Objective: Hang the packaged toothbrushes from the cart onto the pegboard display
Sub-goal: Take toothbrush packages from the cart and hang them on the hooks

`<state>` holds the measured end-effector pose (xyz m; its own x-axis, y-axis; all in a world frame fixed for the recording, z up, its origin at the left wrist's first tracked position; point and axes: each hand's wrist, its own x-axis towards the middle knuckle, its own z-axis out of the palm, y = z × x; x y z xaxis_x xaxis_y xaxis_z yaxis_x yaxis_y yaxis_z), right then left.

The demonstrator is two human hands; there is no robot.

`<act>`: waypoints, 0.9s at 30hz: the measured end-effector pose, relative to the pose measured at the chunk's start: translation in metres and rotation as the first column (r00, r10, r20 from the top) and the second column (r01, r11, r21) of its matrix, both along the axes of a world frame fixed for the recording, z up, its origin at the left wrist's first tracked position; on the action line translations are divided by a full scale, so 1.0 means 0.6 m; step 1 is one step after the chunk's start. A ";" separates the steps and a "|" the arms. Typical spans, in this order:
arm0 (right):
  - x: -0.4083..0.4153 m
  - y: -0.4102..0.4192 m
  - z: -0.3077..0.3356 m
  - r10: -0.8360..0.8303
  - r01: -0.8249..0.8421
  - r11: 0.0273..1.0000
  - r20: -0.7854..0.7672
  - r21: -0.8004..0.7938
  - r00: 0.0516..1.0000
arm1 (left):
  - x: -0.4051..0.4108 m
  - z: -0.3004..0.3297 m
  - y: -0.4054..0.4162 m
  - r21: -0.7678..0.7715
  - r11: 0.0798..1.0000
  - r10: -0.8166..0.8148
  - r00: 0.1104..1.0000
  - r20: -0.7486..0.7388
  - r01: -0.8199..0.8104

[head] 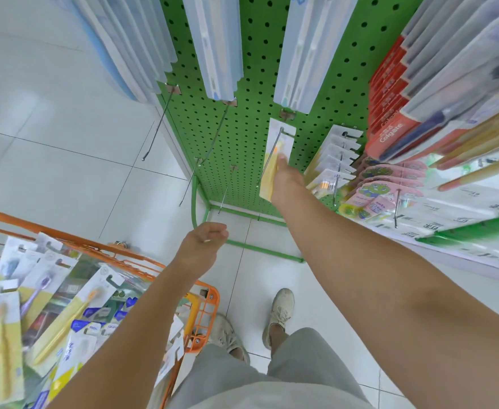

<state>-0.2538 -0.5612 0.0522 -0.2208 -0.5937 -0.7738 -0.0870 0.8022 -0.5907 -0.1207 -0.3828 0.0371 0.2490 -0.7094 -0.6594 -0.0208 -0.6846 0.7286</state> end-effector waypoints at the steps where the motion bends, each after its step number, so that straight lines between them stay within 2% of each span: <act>1: 0.003 -0.013 0.005 -0.024 0.024 1.000 0.021 0.017 0.999 | 0.001 -0.003 0.007 -0.003 1.000 0.007 1.000 -0.001 -0.007; 8: 0.015 -0.028 0.019 -0.175 0.162 0.983 0.181 0.081 0.968 | 0.009 0.002 0.055 -0.006 0.993 0.117 0.993 -0.030 -0.117; 13: 0.009 0.099 -0.030 -0.258 0.225 0.963 0.270 0.147 0.928 | 0.016 0.023 0.085 0.016 0.955 0.297 0.952 -0.067 -0.297; 16: 0.026 0.206 -0.062 -0.136 0.083 0.979 0.287 0.187 0.948 | 0.038 0.031 0.123 -0.004 0.900 0.435 0.899 -0.054 -0.436; 19: 0.072 0.299 -0.053 0.193 -0.241 0.963 0.318 0.120 0.928 | 0.075 0.037 0.181 -0.056 0.805 0.591 0.806 -0.009 -0.591; 21: 0.119 0.342 -0.036 0.467 -0.490 0.872 0.314 -0.006 0.827 | 0.107 0.039 0.230 -0.105 0.730 0.682 0.731 0.035 -0.676; 23: 0.174 0.375 -0.021 0.707 -0.696 0.703 0.261 -0.149 0.657 | 0.144 0.035 0.285 -0.169 0.667 0.744 0.658 0.116 -0.725; 25: 0.231 0.402 -0.012 0.867 -0.826 0.499 0.157 -0.264 0.474 | 0.181 0.027 0.340 -0.221 0.637 0.769 0.593 0.239 -0.738; 27: 0.290 0.428 -0.010 0.942 -0.883 0.330 0.054 -0.334 0.331 | 0.217 0.021 0.390 -0.245 0.624 0.772 0.538 0.338 -0.742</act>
<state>-0.0796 -0.3042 0.0460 0.7085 -0.4524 -0.5417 -0.5406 0.1455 -0.8286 0.0096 -0.1491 0.0498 0.9242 -0.1713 -0.3414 0.2057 -0.5301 0.8226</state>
